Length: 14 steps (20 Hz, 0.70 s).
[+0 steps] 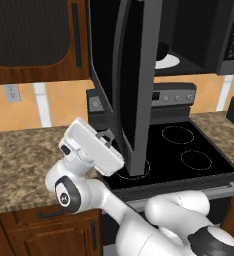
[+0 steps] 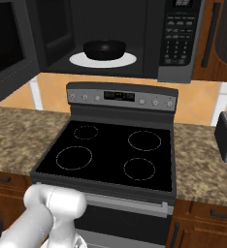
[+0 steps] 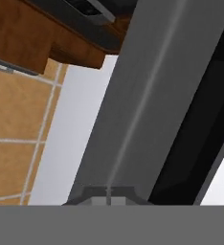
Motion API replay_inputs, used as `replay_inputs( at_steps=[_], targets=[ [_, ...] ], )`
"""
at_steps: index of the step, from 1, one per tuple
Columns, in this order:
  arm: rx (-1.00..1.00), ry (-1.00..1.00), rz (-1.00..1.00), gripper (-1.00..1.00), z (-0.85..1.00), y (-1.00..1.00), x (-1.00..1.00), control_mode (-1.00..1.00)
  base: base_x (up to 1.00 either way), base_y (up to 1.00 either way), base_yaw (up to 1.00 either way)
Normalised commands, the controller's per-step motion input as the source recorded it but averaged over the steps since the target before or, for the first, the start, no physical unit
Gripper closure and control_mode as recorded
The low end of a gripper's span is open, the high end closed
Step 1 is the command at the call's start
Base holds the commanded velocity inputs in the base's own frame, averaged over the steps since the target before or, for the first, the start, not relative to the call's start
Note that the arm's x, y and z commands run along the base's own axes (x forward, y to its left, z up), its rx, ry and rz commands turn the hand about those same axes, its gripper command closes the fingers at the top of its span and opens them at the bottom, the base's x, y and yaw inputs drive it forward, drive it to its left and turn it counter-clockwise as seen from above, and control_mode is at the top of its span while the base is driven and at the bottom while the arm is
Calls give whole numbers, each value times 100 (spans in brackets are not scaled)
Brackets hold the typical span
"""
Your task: Open the microwave, place the bowl with waffle inside the microwave, then close the microwave door and turn it on.
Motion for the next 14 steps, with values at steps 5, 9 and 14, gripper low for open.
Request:
replay_inputs(
  at_steps=[5,9,14],
  targets=[
    [-1,-21,-7,100,68,-6,-62,-100,0,0,0],
    [3,-17,0,100,57,-57,-79,-100,0,0,0],
    [17,-1,7,100,42,-99,-66,-100,0,0,0]
  ],
)
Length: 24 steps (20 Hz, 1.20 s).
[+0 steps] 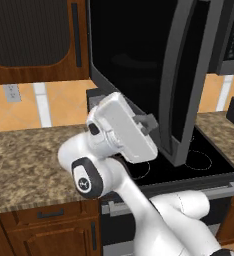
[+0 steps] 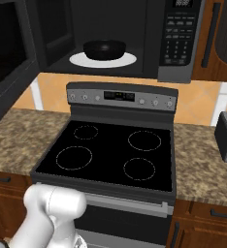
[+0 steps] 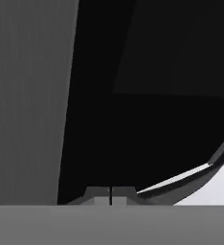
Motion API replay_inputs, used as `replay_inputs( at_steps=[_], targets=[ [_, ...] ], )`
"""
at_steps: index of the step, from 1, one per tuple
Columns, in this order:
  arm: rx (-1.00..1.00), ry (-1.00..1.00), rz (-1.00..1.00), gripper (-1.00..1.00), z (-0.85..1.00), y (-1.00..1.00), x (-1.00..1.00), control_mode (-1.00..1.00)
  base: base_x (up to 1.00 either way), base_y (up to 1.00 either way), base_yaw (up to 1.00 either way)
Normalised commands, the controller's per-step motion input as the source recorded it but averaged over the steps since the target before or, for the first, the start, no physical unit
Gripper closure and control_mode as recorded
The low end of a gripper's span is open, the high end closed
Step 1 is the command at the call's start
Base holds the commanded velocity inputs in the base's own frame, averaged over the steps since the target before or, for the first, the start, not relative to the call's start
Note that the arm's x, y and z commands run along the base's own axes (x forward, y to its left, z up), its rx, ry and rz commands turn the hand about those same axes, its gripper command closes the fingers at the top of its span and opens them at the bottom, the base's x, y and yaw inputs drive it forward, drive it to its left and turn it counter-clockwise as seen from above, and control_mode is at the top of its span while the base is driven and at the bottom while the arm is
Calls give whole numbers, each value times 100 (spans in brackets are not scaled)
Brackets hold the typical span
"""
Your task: Open the microwave, place the bowl with waffle inside the microwave, then close the microwave door and turn it on.
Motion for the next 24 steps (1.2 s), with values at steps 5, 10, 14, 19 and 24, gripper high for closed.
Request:
replay_inputs(
  at_steps=[5,10,14,19,24],
  targets=[
    [21,25,6,100,37,-100,-17,-100,0,0,0],
    [15,51,7,100,31,-100,8,-100,0,0,0],
    [8,57,6,100,33,-100,37,-100,0,0,0],
    [2,46,12,100,36,-100,42,-100,0,0,0],
    [17,31,28,100,52,-92,37,-100,0,0,0]
  ],
)
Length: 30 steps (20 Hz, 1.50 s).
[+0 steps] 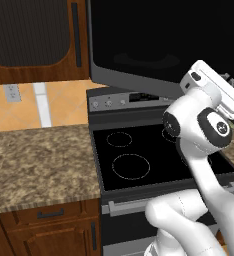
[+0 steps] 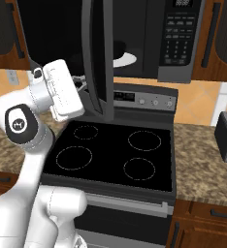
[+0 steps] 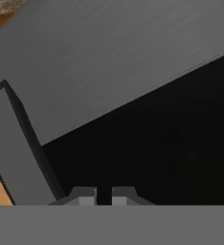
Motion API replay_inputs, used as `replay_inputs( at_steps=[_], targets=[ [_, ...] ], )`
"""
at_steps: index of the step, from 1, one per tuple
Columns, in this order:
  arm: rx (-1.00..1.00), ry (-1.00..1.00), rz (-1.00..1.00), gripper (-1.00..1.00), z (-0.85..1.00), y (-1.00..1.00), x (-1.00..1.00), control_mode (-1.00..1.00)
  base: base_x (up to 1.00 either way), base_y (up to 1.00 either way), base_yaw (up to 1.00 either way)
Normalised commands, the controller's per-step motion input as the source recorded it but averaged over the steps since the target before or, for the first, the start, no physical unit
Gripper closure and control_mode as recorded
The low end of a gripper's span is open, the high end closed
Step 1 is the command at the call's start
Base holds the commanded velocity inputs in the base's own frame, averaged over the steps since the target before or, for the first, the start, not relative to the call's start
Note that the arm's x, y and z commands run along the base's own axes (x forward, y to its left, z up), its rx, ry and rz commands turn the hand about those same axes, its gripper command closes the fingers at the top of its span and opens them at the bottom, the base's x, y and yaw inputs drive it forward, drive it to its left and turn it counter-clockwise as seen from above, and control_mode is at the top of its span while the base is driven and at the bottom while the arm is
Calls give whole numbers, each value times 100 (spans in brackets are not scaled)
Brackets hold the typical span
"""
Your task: Open the microwave, place the bowl with waffle inside the microwave, then close the microwave door and turn it on.
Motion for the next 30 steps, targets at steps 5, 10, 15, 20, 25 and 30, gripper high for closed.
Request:
replay_inputs(
  at_steps=[5,10,15,20,25,30],
  targets=[
    [29,28,34,100,54,-77,42,-100,0,0,0],
    [32,26,32,100,70,-74,90,-100,0,0,0],
    [31,20,35,100,50,-59,100,-100,0,0,0],
    [29,0,37,100,3,-68,100,-100,0,0,0],
    [17,-13,37,100,-29,-53,100,-100,0,0,0],
    [6,-29,34,100,-64,-23,86,-100,0,0,0]
  ],
)
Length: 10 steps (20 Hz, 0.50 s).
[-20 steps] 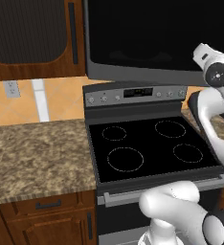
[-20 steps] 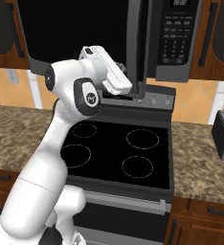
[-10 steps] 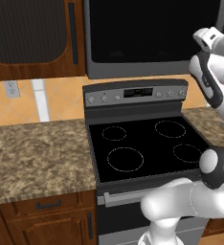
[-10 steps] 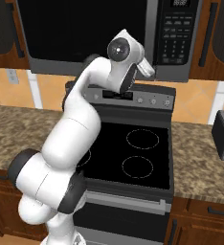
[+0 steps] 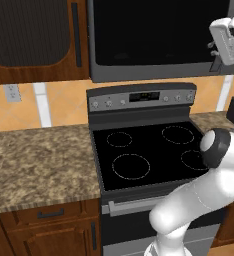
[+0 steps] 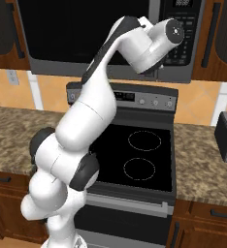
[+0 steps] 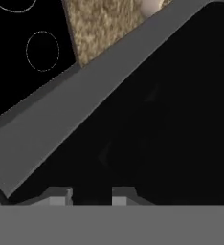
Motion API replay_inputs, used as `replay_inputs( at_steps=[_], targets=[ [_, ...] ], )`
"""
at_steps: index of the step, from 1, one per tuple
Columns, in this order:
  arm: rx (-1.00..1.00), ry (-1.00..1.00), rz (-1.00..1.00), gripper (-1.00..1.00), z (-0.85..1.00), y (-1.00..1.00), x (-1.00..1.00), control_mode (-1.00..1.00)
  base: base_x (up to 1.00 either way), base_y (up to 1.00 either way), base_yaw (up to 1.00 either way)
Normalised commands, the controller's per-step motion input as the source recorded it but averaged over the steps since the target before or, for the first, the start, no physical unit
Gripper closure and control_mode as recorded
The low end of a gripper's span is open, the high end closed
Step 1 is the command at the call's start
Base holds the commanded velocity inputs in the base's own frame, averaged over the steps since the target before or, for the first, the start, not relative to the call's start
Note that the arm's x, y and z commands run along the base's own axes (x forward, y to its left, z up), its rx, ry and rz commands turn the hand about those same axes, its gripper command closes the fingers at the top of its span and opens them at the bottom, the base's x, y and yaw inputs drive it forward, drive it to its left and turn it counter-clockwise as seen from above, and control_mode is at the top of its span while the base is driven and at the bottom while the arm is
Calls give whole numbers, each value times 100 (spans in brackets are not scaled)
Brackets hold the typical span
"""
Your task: Open the microwave, place the bowl with waffle inside the microwave, then close the microwave door and turn it on.
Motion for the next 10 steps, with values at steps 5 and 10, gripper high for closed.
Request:
replay_inputs(
  at_steps=[5,10],
  targets=[
    [-15,-47,20,100,-100,19,-81,-100,0,0,0],
    [-30,-48,3,100,-94,88,-100,-100,0,0,0]
  ],
)
